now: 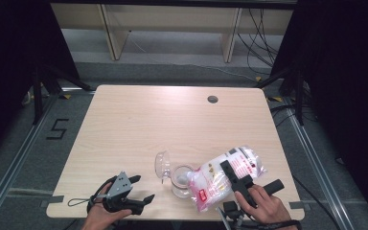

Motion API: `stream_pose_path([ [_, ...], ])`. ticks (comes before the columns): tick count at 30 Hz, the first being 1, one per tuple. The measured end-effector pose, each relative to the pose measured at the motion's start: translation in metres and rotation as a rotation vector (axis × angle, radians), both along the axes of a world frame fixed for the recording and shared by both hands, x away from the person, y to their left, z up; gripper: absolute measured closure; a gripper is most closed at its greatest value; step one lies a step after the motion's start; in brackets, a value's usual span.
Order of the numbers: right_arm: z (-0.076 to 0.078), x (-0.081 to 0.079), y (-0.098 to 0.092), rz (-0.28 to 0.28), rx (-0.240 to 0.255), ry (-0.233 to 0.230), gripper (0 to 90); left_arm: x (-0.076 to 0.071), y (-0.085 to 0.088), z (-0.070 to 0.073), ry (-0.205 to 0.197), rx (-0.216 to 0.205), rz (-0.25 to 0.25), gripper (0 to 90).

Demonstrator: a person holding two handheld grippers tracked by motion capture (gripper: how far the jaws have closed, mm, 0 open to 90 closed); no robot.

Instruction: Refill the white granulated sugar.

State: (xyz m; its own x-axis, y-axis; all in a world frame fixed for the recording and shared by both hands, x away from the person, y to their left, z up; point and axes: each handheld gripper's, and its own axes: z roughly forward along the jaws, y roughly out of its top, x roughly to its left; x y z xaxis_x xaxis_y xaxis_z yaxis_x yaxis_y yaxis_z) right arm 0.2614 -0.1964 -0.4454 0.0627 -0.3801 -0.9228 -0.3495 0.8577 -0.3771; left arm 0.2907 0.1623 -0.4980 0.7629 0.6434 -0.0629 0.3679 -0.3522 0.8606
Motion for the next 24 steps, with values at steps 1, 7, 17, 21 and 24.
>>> stream_pose_path([
  [1, 0.0, -0.0001, 0.0, 0.0, 0.0, -0.001, 51.5, 0.0, 0.0, 0.0, 0.0, 0.0, -0.001, 18.3],
  [7, -0.0007, -0.0002, -0.0006, -0.012, 0.0, 0.013, 51.9, 0.0, 0.0, 0.0001, -0.001, 0.0, 0.0, 18.3],
  [17, -0.0004, 0.0, 0.0, -0.004, 0.0, 0.02, 52.5, 0.0, 0.0002, 0.0003, 0.002, 0.0, -0.001, 18.3],
  [21, -0.0006, -0.0007, 0.0003, -0.007, 0.019, 0.014, 52.6, -0.0001, 0.0003, 0.0004, 0.002, 0.002, -0.003, 18.3],
  [24, 0.0004, -0.0002, 0.0002, -0.004, 0.0, 0.016, 52.8, -0.0001, 0.0001, 0.0002, 0.001, 0.0, 0.0, 18.3],
])
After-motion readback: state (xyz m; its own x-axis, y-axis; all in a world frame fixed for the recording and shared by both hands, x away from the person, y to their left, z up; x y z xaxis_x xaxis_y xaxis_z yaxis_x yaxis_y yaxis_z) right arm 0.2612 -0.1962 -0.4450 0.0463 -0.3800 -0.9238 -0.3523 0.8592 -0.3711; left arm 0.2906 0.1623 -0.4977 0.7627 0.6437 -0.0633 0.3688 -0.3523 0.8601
